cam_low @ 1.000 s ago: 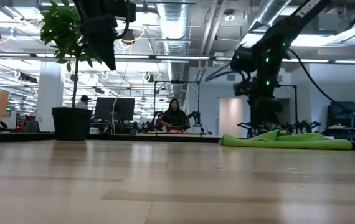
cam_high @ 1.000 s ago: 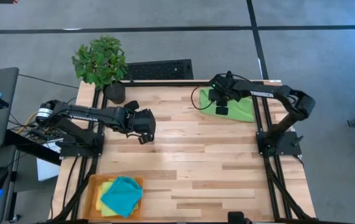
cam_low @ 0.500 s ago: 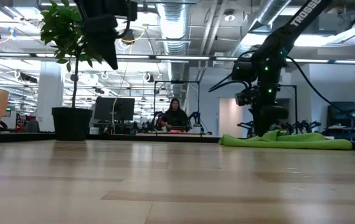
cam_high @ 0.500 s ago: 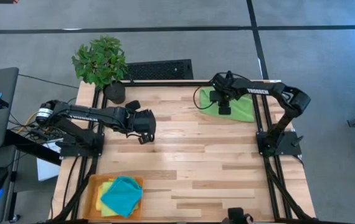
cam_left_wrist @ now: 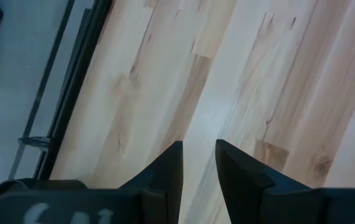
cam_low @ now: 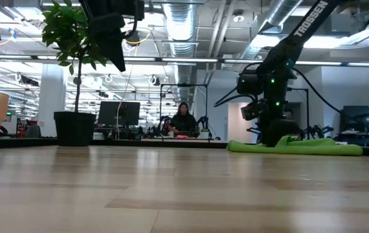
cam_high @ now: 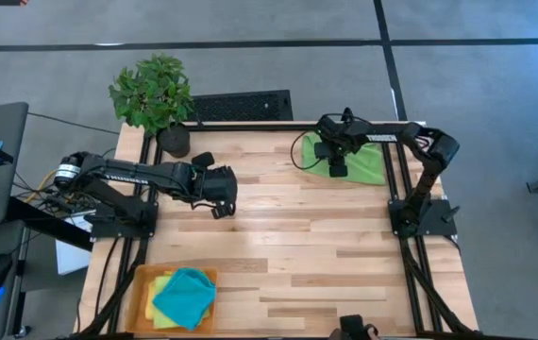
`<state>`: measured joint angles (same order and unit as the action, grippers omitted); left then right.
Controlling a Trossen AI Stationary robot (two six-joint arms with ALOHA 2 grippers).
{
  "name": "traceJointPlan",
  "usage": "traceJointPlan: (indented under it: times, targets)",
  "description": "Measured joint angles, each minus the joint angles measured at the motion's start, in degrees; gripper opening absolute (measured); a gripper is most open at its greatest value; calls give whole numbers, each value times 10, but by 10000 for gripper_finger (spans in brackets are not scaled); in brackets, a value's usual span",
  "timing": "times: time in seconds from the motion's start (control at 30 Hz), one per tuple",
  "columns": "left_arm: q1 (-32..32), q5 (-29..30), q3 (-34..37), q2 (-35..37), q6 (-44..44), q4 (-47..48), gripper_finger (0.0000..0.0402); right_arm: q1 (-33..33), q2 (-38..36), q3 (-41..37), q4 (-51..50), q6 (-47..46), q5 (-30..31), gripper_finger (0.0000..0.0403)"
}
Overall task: Fold microfiber towels
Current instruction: Fold the green towel
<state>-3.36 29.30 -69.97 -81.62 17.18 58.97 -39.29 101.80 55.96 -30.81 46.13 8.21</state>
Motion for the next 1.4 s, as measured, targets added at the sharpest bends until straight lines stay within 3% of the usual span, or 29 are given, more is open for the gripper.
traceJointPlan:
  times: [0.3, 0.63, 0.87, 1.2, 1.4]
  targets:
    - [0, -4, 0, 0, 10, 0, 86, 2, -24, -3, 32, 0, 11, 136]
    - [0, -4, 0, 0, 10, 0, 86, 2, -46, -2, 33, -7, 10, 77]
    - [0, -4, 0, 0, 14, 0, 86, 6, -50, 1, 31, -34, 11, 11]
    - [0, -6, 0, 0, 55, 0, 86, 51, -117, 41, 24, -93, 11, 5]
    - [0, -5, 46, 0, 55, -56, 86, 99, -180, 45, 8, -121, 11, 5]
